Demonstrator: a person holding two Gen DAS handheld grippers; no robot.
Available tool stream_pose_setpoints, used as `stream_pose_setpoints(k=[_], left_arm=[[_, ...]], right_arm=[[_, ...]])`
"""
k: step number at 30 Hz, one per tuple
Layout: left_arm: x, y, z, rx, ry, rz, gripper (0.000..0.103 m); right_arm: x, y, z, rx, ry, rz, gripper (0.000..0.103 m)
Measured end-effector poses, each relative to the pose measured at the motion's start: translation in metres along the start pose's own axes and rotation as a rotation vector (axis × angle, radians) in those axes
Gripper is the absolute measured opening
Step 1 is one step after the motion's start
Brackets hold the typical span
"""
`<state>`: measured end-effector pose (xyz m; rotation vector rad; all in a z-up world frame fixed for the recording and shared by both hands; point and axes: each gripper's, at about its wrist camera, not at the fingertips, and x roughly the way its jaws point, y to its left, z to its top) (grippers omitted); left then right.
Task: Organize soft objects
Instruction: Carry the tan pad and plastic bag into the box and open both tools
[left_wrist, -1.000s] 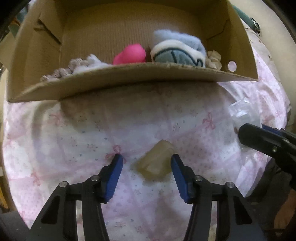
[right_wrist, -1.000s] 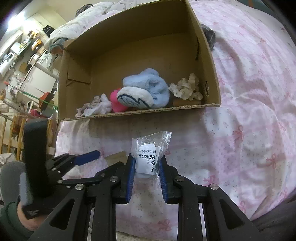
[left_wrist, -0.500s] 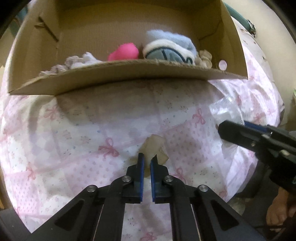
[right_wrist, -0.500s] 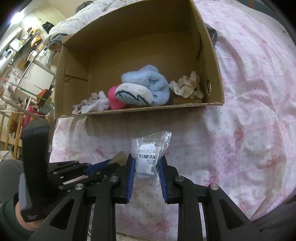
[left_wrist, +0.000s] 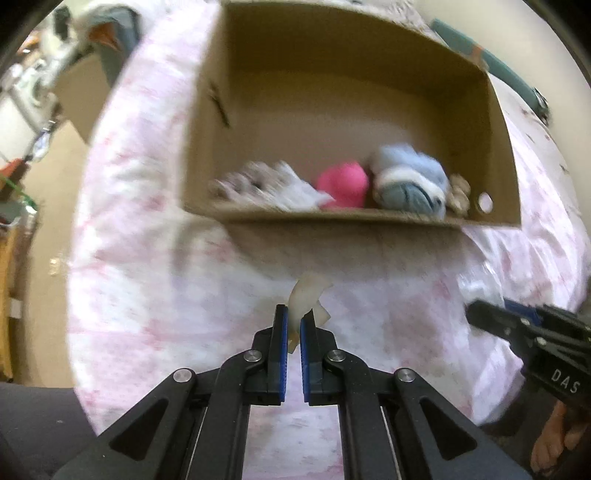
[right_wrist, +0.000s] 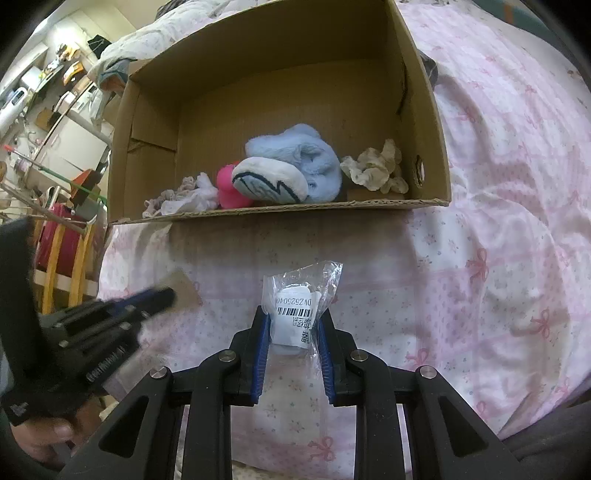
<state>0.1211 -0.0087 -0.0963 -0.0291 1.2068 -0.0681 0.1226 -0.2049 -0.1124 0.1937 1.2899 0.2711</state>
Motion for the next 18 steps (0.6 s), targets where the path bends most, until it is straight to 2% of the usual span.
stream_pose_setpoints(k=[2,7,12,18], left_arm=[[-0.011,0.003,0.001,-0.002,-0.048,0.042,0.006],[-0.028,-0.005,0.0,0.014,-0.133,0.088,0.006],[-0.051,-0.015,0.002,0.039,-0.219,0.056,0.006],[-0.09,-0.012,0.021,0.013,-0.332,0.019,0.006]], right_arm=[[-0.001,0.0,-0.001,-0.001,-0.003,0.001,0.026],[-0.007,0.003,-0.003,-0.018,-0.024,0.011,0.026],[-0.021,0.006,-0.002,-0.036,-0.084,0.054,0.026],[-0.052,0.02,0.0,-0.103,-0.213,0.118,0.026]])
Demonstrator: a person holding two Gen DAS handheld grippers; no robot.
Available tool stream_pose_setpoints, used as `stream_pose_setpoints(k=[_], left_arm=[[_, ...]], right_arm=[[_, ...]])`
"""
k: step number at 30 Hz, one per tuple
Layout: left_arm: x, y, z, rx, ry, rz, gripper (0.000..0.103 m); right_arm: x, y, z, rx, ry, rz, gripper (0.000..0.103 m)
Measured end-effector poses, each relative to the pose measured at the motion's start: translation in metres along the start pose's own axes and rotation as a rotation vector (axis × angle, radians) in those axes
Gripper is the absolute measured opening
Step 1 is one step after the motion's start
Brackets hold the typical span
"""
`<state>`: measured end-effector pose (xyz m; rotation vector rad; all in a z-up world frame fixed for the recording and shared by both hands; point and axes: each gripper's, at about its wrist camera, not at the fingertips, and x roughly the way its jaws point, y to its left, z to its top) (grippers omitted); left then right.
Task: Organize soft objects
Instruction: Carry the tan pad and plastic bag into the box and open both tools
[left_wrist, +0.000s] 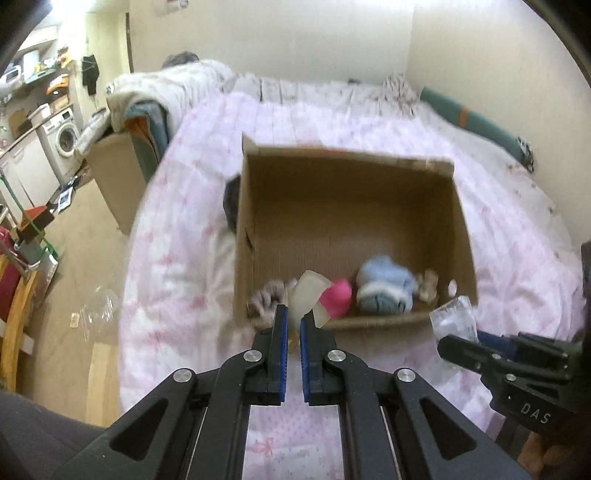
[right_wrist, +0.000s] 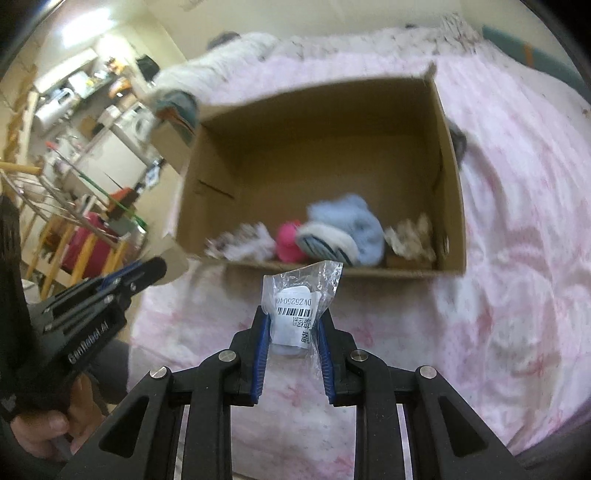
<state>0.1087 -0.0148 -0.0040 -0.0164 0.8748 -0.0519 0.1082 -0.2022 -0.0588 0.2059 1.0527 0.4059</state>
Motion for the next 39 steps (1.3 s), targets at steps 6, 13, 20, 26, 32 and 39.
stream_pose_setpoints(k=[6,13,20,26,32,39], left_arm=[[-0.004,0.003,0.031,0.032,-0.036,-0.001,0.006],[0.02,0.008,0.058,0.048,-0.06,-0.001,0.006],[0.058,0.014,0.047,-0.011,0.001,-0.05,0.006],[0.067,0.013,0.045,-0.019,0.017,-0.039,0.006],[0.075,0.016,0.043,-0.047,0.047,-0.018,0.006],[0.079,0.012,0.04,-0.032,0.069,-0.035,0.007]], right_arm=[[-0.03,0.0,0.028,-0.013,-0.097,0.044,0.026],[-0.048,-0.023,0.07,-0.037,-0.211,0.037,0.026],[-0.011,-0.06,0.065,0.09,-0.136,-0.026,0.026],[0.006,-0.054,0.062,0.045,-0.09,-0.07,0.026],[0.017,-0.054,0.062,0.043,-0.056,-0.092,0.026],[0.021,-0.053,0.061,0.042,-0.037,-0.093,0.026]])
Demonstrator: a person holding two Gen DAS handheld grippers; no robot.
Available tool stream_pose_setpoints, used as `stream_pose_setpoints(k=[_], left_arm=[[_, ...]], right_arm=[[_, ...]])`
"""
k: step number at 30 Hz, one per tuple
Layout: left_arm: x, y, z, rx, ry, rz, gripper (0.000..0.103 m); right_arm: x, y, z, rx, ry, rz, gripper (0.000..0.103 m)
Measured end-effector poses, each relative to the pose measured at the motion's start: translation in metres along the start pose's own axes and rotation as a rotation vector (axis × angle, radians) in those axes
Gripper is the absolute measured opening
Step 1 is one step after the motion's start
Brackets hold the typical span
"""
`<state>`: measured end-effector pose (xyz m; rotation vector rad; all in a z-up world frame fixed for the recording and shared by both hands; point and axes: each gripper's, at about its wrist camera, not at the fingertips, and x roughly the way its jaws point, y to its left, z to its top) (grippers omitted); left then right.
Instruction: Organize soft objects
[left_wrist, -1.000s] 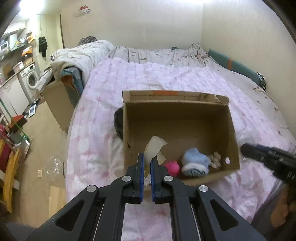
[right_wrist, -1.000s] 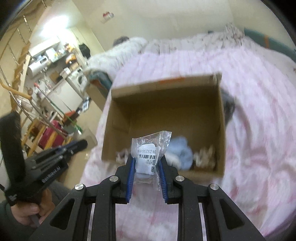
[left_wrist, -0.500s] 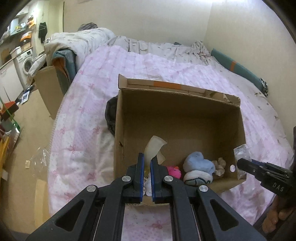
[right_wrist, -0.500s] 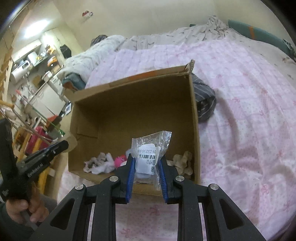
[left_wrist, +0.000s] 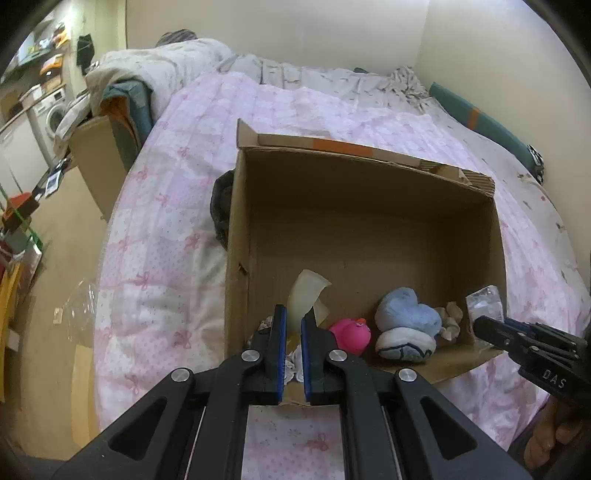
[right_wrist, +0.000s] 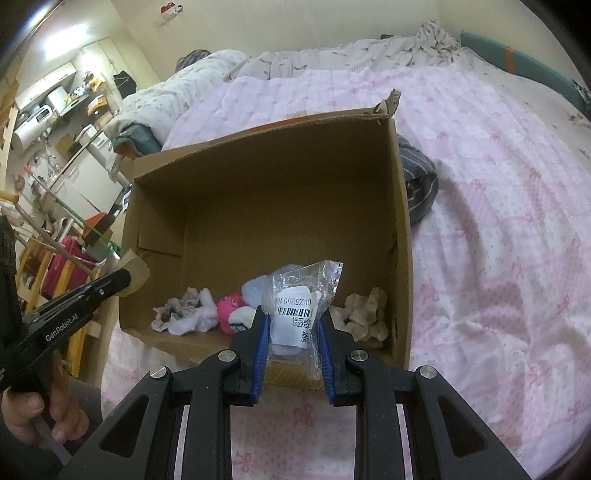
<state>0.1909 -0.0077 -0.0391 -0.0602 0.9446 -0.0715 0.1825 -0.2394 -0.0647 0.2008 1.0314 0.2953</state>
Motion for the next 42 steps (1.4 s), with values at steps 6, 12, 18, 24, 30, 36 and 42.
stream_pose_setpoints(k=[6,12,18,24,30,36,42], left_arm=[[0.003,-0.004,-0.002,0.014,0.012,-0.011,0.007],[0.005,-0.003,-0.005,0.01,0.004,-0.007,0.007],[0.01,-0.001,-0.007,0.002,0.03,-0.001,0.011],[0.012,-0.003,-0.008,0.007,0.058,0.026,0.056],[0.002,-0.003,-0.006,0.002,0.006,0.014,0.065],[0.004,-0.002,-0.006,-0.002,0.015,0.031,0.065],[-0.001,-0.003,-0.005,0.004,-0.011,0.038,0.065]], right_arm=[[0.007,0.005,-0.002,-0.012,0.037,0.032,0.026],[0.008,0.007,-0.003,-0.009,0.038,0.019,0.026],[0.009,0.003,-0.003,0.014,0.034,0.01,0.026],[0.009,0.007,-0.003,0.01,0.033,-0.005,0.026],[0.009,0.005,-0.003,0.015,0.032,-0.009,0.026],[0.008,0.004,-0.003,0.017,0.018,-0.011,0.026],[-0.004,0.008,0.0,0.004,-0.053,0.012,0.027]])
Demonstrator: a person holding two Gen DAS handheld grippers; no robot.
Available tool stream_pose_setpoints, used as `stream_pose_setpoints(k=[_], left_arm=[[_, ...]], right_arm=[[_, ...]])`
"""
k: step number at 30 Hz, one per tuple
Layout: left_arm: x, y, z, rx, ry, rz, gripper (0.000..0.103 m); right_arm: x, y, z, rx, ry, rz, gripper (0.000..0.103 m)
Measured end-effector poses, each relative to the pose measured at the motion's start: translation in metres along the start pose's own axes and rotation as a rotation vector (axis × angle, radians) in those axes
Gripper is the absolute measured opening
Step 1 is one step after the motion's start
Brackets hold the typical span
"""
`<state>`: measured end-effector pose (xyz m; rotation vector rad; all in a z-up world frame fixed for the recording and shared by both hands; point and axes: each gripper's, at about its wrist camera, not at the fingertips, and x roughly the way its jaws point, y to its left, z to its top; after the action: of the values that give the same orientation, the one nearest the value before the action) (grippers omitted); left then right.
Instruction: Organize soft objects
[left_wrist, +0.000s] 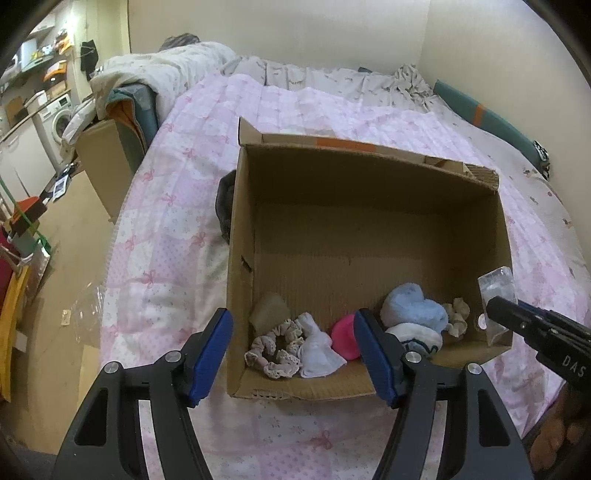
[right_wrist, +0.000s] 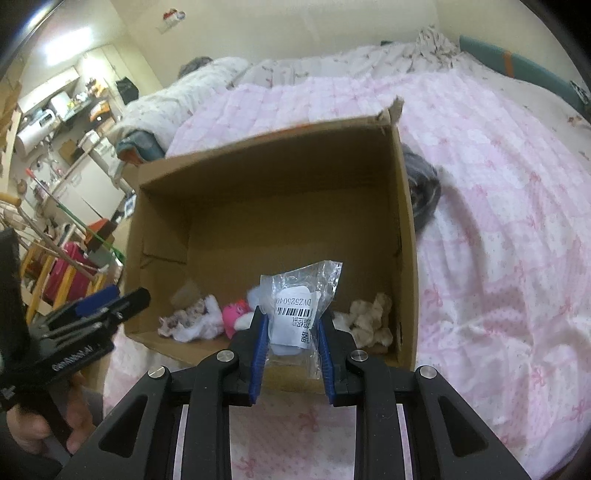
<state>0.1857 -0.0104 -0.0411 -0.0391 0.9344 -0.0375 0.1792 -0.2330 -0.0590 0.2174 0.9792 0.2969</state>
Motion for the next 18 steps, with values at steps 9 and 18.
stream_pose_setpoints(k=[9,18], left_arm=[[-0.011,0.005,-0.001,-0.008,-0.014,-0.004,0.065],[-0.046,0.013,0.008,-0.019,-0.039,0.008,0.065]], right_arm=[[-0.011,-0.01,0.005,0.068,-0.062,0.007,0.099],[-0.023,0.006,0.005,0.02,-0.068,0.032,0.103]])
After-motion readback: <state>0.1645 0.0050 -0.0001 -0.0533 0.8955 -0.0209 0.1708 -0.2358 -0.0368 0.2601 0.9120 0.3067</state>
